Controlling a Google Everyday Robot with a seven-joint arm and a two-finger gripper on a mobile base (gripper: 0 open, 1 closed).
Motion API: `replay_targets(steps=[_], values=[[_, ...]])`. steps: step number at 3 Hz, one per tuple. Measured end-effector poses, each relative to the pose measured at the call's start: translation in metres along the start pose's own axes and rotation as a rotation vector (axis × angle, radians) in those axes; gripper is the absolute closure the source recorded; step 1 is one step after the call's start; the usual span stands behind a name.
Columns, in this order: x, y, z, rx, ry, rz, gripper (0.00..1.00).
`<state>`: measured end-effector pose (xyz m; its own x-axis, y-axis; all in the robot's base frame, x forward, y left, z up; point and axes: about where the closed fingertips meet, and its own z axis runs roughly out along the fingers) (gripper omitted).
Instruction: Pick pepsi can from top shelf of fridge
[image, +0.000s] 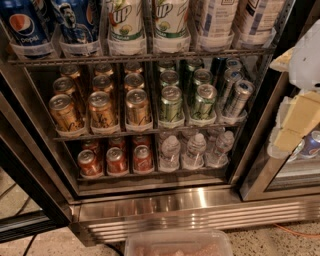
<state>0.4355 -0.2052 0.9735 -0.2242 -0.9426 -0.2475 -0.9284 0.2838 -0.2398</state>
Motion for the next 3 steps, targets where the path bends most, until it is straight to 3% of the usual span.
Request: replay_targets(steps=[1, 2, 3], values=[[-0.034, 0.024, 0.016, -0.002, -0.098, 0.035, 0.00], [-0.083, 0.041, 0.036, 0.015, -0.219, 0.054, 0.00], [-0.083, 0.041, 0.037, 0.015, -0.219, 0.054, 0.00]])
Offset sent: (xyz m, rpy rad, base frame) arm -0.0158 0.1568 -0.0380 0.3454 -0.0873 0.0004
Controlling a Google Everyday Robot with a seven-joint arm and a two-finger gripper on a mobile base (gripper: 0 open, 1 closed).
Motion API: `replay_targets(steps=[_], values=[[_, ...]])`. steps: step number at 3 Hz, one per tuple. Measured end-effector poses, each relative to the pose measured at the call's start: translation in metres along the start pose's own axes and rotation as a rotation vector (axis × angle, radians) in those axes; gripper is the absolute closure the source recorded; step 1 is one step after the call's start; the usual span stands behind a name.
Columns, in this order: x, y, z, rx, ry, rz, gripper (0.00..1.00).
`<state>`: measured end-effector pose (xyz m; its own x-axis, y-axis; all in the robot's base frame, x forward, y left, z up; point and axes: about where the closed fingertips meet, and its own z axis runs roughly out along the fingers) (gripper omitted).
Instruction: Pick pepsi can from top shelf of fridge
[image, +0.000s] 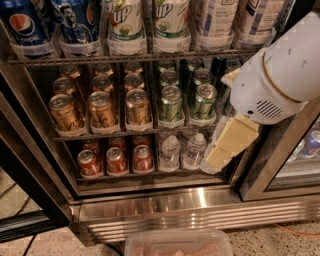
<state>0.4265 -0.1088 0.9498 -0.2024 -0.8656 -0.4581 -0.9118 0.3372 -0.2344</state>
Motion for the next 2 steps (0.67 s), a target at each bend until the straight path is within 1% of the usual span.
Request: replay_targets(steps=[1, 2], values=[[-0.014, 0.008, 0.003, 0.003, -0.055, 0.000, 0.00], [-0.072, 0.023, 0.009, 0.016, -0.203, -0.037, 0.00]])
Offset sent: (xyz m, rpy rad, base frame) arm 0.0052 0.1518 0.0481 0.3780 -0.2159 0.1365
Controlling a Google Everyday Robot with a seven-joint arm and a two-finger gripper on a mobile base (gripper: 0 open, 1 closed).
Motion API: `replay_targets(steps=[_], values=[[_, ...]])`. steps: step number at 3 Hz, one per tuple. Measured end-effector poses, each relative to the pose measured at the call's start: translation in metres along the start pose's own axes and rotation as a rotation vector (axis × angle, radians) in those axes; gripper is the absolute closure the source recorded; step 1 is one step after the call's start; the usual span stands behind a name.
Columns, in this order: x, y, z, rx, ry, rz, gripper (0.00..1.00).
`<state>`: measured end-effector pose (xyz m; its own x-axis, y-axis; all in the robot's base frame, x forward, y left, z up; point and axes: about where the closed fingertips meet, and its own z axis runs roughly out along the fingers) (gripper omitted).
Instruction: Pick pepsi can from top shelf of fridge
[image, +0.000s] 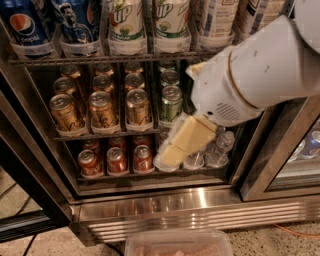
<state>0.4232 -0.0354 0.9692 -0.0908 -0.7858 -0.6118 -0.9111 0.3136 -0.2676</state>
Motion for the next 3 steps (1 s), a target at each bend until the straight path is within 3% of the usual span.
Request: replay_targets(steps=[1, 2, 3], values=[[-0.075, 0.012, 0.019, 0.010, -0.174, -0.044, 0.00], [-0.138, 0.029, 0.034, -0.022, -0.295, -0.103, 0.00], [-0.174, 0.045, 0.040, -0.078, -0.369, -0.180, 0.00]])
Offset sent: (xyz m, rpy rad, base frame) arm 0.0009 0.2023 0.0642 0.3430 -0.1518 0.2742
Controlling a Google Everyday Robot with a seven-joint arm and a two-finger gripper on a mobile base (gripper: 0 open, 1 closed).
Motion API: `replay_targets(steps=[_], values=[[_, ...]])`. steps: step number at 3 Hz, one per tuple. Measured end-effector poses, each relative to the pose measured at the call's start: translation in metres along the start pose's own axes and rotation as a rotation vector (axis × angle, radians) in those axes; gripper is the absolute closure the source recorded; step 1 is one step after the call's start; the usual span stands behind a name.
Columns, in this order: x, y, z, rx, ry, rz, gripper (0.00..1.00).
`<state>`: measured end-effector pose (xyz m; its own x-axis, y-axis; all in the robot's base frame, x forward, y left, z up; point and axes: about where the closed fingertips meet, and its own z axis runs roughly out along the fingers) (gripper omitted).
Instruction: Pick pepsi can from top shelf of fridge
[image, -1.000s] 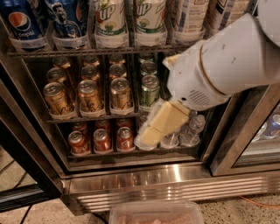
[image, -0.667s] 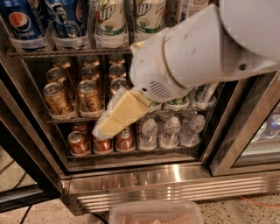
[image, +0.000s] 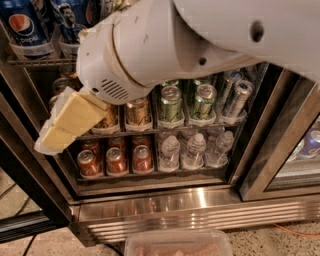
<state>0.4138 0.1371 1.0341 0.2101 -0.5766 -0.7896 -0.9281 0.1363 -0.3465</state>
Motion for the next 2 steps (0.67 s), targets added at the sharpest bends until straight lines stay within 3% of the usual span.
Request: replay_targets(steps=[1, 2], values=[[-0.008, 0.002, -0.004, 0.009, -0.001, -0.017, 0.00], [-0.019, 0.007, -0.008, 0.073, -0.037, -0.036, 0.00]])
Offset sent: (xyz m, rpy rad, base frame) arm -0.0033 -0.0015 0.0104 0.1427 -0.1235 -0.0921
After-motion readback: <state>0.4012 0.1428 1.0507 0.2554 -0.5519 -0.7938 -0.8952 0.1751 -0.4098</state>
